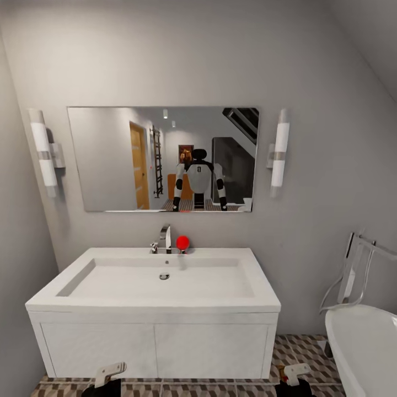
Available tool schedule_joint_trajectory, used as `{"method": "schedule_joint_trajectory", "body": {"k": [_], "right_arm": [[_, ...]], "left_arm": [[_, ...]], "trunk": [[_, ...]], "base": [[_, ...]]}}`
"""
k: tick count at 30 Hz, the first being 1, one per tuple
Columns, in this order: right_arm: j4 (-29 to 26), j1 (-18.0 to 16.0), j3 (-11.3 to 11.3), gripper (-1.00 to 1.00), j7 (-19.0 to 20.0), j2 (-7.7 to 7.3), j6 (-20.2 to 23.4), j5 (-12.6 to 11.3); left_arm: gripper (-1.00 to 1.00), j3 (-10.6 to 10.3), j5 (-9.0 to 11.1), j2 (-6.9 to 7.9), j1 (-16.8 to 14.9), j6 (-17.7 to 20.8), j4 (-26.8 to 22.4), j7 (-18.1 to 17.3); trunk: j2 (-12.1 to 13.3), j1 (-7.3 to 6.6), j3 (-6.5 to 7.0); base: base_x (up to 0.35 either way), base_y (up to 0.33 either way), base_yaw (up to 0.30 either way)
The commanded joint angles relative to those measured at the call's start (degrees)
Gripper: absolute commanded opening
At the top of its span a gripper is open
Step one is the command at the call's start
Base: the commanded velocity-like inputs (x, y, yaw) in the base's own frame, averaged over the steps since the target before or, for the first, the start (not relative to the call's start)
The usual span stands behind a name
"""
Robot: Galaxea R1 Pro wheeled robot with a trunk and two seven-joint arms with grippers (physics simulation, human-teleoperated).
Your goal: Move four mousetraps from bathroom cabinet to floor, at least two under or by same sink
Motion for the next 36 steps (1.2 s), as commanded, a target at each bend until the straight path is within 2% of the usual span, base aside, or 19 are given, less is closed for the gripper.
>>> {"method": "schedule_joint_trajectory", "body": {"k": [1, 36], "right_arm": [[0.3, -0.1, 0.3, -1.00, 0.6, 0.01, -0.4, -0.7], [-0.1, -0.1, 0.5, -1.00, 0.6, 0.01, -0.5, -0.5]], "left_arm": [[-1.00, -0.3, -0.2, -0.01, -0.1, -0.2, 0.1, 0.3], [-1.00, -0.3, -0.2, -0.22, -0.1, -0.3, 0.1, 0.2]], "trunk": [[-0.5, 0.24, -0.28], [-14.5, 7.93, -6.56]], "base": [[0.000, 0.000, 0.000], [0.000, 0.000, 0.000]]}}
